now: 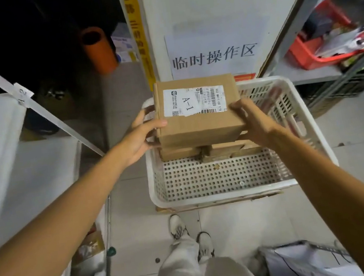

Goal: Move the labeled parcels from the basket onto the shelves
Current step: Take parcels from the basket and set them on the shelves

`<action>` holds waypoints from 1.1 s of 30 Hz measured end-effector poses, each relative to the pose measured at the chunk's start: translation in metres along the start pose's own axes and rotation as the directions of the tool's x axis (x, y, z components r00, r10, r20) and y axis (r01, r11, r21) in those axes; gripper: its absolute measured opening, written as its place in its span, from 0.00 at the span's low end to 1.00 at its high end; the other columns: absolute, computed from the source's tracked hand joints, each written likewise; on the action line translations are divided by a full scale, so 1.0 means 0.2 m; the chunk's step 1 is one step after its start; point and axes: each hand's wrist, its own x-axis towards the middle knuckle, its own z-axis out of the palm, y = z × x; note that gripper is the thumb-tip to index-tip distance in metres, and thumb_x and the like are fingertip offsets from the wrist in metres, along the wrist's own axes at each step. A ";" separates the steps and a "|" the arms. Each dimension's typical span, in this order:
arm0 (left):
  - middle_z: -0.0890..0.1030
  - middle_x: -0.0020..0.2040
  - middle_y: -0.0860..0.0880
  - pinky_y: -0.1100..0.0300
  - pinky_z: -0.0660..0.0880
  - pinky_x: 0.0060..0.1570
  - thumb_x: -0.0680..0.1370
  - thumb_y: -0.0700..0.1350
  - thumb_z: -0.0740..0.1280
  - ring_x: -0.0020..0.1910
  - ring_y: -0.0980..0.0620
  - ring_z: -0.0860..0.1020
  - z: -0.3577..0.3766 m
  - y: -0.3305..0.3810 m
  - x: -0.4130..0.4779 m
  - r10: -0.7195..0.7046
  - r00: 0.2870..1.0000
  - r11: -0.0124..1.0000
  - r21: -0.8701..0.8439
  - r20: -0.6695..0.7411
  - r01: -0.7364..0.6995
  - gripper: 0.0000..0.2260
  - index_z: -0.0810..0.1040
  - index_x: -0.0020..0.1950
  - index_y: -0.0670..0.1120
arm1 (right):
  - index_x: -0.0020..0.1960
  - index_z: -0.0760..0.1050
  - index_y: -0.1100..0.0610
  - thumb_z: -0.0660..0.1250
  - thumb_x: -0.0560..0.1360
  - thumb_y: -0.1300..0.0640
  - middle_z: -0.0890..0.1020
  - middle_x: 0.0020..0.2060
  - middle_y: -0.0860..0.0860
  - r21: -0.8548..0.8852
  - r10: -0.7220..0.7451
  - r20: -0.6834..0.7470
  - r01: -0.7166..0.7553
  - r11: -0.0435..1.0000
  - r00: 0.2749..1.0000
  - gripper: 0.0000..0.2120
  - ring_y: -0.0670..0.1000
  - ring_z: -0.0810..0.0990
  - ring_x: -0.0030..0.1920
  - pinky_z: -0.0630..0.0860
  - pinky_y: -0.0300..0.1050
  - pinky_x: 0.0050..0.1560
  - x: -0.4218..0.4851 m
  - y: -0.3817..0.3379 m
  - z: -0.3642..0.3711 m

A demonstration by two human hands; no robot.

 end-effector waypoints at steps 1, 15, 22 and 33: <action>0.78 0.60 0.48 0.47 0.79 0.49 0.71 0.41 0.72 0.59 0.46 0.77 0.00 -0.02 0.04 -0.020 1.000 1.000 0.003 0.021 0.020 0.22 0.71 0.61 0.57 | 0.67 0.63 0.55 0.70 0.60 0.41 0.74 0.64 0.57 -0.023 0.013 -0.011 -0.014 1.000 1.000 0.40 0.60 0.75 0.61 0.78 0.64 0.54 0.02 0.02 -0.01; 0.74 0.68 0.53 0.41 0.74 0.60 0.48 0.67 0.79 0.64 0.49 0.74 0.08 -0.55 0.23 -0.311 0.950 0.855 0.442 0.016 0.272 0.58 0.56 0.74 0.60 | 0.69 0.67 0.50 0.77 0.64 0.42 0.78 0.61 0.56 -0.019 0.327 0.024 -0.326 0.945 0.945 0.37 0.60 0.80 0.57 0.81 0.61 0.46 0.20 0.65 -0.17; 0.62 0.72 0.60 0.58 0.65 0.69 0.68 0.39 0.76 0.70 0.58 0.64 0.08 -0.79 0.26 -0.238 0.971 0.858 0.461 -0.030 0.224 0.49 0.46 0.78 0.54 | 0.67 0.63 0.51 0.73 0.71 0.51 0.79 0.53 0.52 -0.074 0.384 0.017 -0.382 0.921 0.923 0.29 0.53 0.81 0.51 0.81 0.59 0.49 0.38 0.82 -0.08; 0.47 0.79 0.49 0.52 0.55 0.73 0.73 0.50 0.72 0.77 0.49 0.48 0.07 -1.16 0.51 -0.295 0.956 0.318 0.942 -0.010 0.108 0.39 0.54 0.78 0.55 | 0.69 0.56 0.52 0.75 0.70 0.52 0.78 0.58 0.54 -0.201 0.481 0.080 -0.459 0.866 0.873 0.36 0.50 0.82 0.45 0.79 0.42 0.34 0.72 1.18 0.03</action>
